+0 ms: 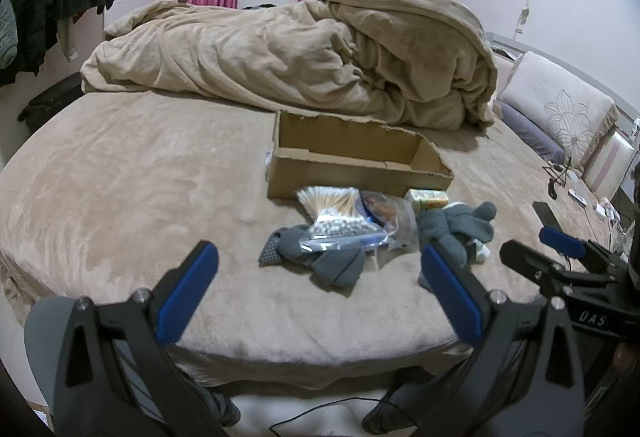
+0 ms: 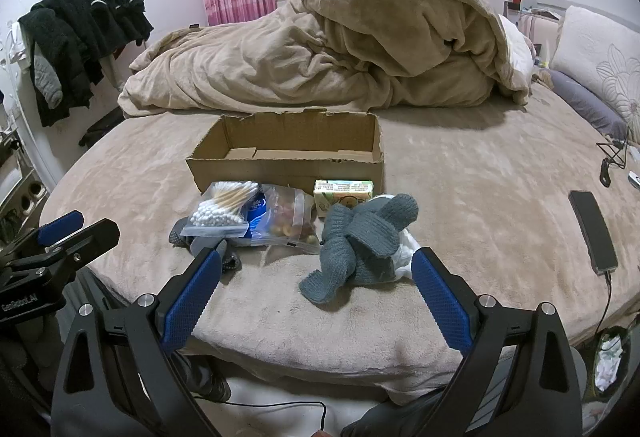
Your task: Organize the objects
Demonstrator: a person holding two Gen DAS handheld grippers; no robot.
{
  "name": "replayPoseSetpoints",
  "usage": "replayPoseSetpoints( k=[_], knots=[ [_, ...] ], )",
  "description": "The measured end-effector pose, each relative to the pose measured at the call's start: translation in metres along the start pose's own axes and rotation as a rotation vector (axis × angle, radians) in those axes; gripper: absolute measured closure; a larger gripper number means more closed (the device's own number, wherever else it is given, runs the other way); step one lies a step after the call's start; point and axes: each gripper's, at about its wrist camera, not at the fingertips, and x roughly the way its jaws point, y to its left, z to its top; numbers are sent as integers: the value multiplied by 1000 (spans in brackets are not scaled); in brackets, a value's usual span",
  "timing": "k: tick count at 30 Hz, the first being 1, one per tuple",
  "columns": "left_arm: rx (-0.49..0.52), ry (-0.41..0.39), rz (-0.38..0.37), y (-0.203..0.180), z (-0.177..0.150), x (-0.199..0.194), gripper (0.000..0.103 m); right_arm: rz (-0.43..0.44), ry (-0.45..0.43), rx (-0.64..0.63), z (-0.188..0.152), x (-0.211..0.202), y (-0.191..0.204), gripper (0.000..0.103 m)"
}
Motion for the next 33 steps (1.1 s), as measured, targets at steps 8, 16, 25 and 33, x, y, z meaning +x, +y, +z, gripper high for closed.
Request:
replayPoseSetpoints(
  k=[8,16,25,33],
  knots=[
    [2,0,0,0,0,0,1,1,0,1,0,0,0,5],
    [5,-6,1,-1,0,-1,1,1,0,2,0,0,0,5],
    [13,-11,-1,-1,0,-3,1,-2,-5,4,-1,0,-2,5],
    [13,-11,0,-1,0,-3,1,-3,-6,4,-1,0,-1,5]
  ],
)
